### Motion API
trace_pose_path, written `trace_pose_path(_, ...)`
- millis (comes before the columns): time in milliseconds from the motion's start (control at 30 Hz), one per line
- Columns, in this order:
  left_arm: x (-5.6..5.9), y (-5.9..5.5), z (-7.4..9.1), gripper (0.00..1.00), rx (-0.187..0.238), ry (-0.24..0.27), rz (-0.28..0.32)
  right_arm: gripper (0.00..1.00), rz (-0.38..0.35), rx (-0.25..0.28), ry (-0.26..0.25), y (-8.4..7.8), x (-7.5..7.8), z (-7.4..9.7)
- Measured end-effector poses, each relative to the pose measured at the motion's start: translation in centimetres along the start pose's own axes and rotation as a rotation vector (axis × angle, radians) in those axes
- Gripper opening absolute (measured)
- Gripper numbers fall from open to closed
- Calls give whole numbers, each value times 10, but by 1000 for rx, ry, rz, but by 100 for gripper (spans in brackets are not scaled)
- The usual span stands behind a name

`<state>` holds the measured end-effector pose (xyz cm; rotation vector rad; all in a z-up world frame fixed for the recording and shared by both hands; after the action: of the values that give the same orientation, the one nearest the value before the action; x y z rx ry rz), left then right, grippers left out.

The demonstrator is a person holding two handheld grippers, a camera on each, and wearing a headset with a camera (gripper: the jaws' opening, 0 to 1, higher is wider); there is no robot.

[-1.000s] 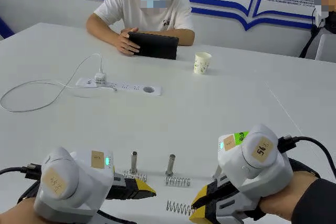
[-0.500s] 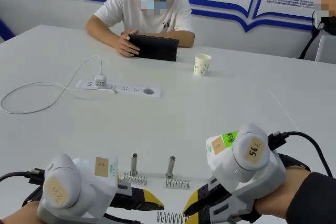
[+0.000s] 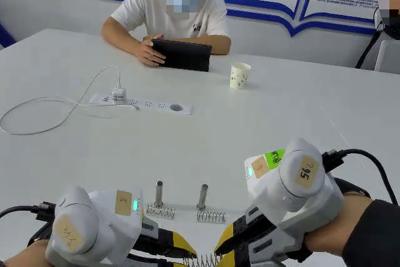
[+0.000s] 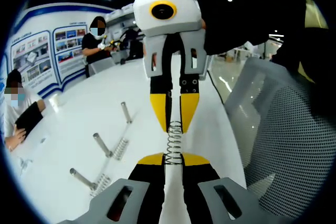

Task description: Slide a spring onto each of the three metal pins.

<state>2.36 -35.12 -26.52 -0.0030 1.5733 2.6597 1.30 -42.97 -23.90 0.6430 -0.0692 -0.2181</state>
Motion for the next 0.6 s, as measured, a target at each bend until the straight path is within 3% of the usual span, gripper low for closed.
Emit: trace_pose_path(600,-2,2,1,11,9,20,-10,11,30,82,-42,28,1,8)
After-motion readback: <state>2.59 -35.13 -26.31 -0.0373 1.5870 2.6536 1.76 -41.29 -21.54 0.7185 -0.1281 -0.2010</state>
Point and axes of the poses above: the centre of the closed fingertips' face, and the gripper's own axes: z roughly backward along the fingers, x roughly to its right, y roughly out of its top, the point moved 5 cm from there along z, roughly backward along the fingers, and after that the axes turned 3 degrees about z, right-handed, at the moved point
